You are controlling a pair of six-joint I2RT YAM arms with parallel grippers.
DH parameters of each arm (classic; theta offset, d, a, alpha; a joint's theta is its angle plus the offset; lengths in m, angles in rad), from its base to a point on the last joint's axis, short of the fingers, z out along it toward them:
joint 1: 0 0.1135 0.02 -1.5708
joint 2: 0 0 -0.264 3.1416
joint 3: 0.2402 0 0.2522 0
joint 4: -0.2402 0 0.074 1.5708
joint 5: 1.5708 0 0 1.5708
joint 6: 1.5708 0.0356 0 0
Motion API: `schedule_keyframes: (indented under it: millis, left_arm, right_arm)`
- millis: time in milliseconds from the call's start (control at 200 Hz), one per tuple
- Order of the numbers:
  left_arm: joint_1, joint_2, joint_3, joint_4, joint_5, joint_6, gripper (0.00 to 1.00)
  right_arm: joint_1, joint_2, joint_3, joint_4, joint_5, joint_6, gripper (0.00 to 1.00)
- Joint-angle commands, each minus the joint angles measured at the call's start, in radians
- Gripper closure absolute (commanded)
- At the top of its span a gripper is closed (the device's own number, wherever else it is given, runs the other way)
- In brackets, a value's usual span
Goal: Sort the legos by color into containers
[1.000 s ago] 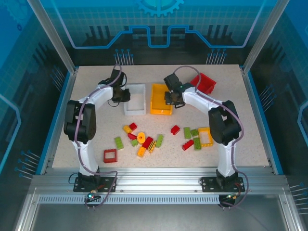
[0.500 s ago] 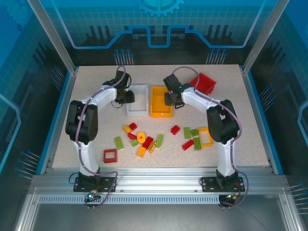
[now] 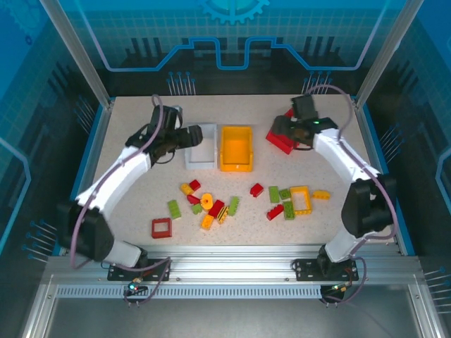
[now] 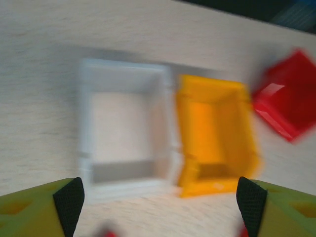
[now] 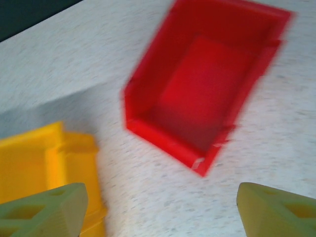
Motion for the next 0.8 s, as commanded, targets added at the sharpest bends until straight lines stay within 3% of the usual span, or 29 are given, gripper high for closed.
schedule_keyframes:
  millis: [0,200,395,565,675,795]
  left_arm:
    - [-0.125,-0.098,-0.123,0.190,0.060,-0.057,0.09]
    - [-0.299,-0.172,-0.232,0.267,0.015,-0.144,0.10]
    - [-0.361,-0.189,-0.261,0.243,-0.010,-0.171,0.10]
    - [-0.371,-0.220,-0.263,0.199,-0.030,-0.170,0.11]
    - [-0.374,-0.246,-0.268,0.170,-0.048,-0.167,0.11]
    - [-0.374,-0.273,-0.276,0.138,-0.065,-0.168,0.11]
  right_arm:
    - [-0.060,0.060,0.000,0.003,-0.113,0.034,0.18]
    - [-0.107,0.231,0.154,-0.064,-0.119,0.004,0.22]
    - [-0.108,0.355,0.268,-0.112,-0.100,-0.021,0.33]
    - [-0.094,0.425,0.342,-0.176,-0.051,-0.068,0.53]
    - [-0.069,0.415,0.344,-0.195,0.022,-0.127,0.71]
    - [-0.021,0.392,0.337,-0.212,0.122,-0.202,0.83]
